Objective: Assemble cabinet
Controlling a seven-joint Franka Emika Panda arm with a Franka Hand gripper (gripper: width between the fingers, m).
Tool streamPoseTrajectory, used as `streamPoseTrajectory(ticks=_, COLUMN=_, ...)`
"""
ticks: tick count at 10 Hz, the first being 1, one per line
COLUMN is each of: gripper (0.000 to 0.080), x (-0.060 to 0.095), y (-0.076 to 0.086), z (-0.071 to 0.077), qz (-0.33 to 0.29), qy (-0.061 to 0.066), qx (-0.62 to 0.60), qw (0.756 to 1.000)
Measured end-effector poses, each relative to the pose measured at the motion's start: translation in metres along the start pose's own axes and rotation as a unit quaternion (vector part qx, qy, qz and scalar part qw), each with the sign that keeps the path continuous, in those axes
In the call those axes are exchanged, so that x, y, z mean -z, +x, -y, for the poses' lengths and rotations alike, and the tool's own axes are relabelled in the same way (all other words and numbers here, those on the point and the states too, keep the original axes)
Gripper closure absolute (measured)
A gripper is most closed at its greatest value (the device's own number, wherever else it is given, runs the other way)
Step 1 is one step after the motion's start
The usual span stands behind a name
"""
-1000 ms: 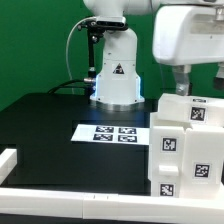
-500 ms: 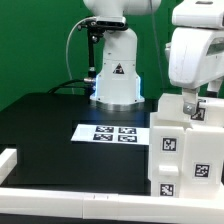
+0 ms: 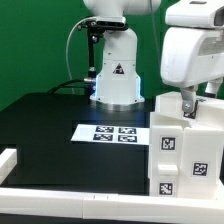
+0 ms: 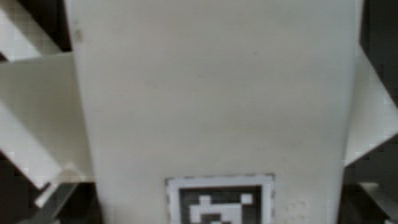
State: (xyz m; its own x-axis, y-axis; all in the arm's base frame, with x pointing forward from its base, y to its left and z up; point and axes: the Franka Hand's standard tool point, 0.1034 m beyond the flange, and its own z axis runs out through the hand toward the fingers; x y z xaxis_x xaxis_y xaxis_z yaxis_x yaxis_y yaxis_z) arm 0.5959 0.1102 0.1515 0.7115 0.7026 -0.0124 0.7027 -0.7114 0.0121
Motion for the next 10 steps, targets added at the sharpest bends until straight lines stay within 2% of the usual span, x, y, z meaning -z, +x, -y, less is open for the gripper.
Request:
streamPoseTrajectory(ticks=2, gripper=0.0245, x=0.0004, y=0.0022, z=-0.0081, qz=-0.019, qy=-0.010, qx=-0.085, qw=0.996)
streamPoseTrajectory(ticks=3, gripper=0.0245, x=0.0005, y=0.0049, z=-0.0083, qz=-0.025, qy=-0.012, qx=-0.167, qw=0.985)
streamPoseTrajectory(ticks=5, gripper=0.0244, x=0.0005, y=0.0083, z=-0.0061, qz=-0.030, qy=-0.010, qx=-0.291, qw=0.956)
streamPoseTrajectory(ticks=7, gripper=0.0243, x=0.0003, y=0.0077, z=-0.0087, qz=-0.027, qy=-0.004, qx=-0.402, qw=0.915)
streamPoseTrajectory(ticks=9, gripper=0.0243, x=0.0002, y=0.0072, z=-0.0096, qz=-0.027, qy=-0.003, qx=-0.452, qw=0.891)
streamPoseTrajectory(ticks=10, gripper=0.0243, x=0.0002, y=0.0072, z=-0.0096, qz=-0.027, qy=-0.003, qx=-0.452, qw=0.892)
